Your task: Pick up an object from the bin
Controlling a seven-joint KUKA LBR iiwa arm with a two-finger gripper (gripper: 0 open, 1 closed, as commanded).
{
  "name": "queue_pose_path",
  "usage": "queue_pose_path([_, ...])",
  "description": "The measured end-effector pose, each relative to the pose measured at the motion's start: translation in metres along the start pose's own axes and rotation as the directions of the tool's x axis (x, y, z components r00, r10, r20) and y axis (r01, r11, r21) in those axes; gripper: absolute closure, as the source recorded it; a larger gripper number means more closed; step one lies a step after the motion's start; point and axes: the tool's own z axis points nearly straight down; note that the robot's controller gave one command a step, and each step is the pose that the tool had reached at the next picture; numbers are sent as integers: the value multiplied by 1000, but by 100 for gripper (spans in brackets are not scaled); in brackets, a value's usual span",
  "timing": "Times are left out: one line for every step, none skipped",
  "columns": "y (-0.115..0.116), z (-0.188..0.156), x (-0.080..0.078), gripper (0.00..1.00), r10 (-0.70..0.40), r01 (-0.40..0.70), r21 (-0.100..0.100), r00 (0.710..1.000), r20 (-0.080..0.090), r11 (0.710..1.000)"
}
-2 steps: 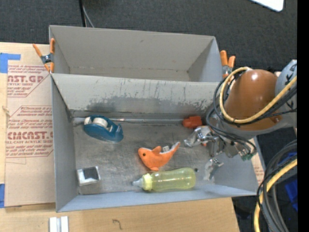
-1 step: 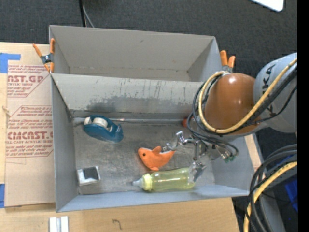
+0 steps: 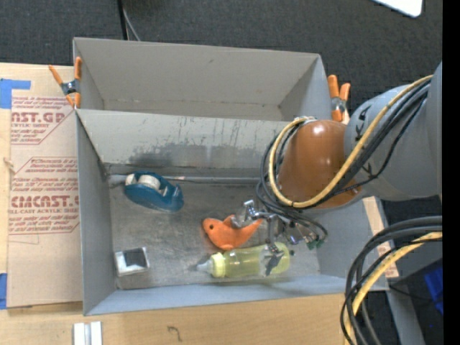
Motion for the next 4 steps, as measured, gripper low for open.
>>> queue_pose_path([-17, 31, -35, 100, -188, 188, 3, 982, -1, 982])
queue_pose_path([-17, 31, -35, 100, -188, 188, 3, 982, 0, 982])
queue_pose_path([-16, 26, -34, 100, -188, 188, 2, 982, 1, 982])
queue_pose_path([-15, 9, -34, 100, -188, 188, 0, 982, -1, 982])
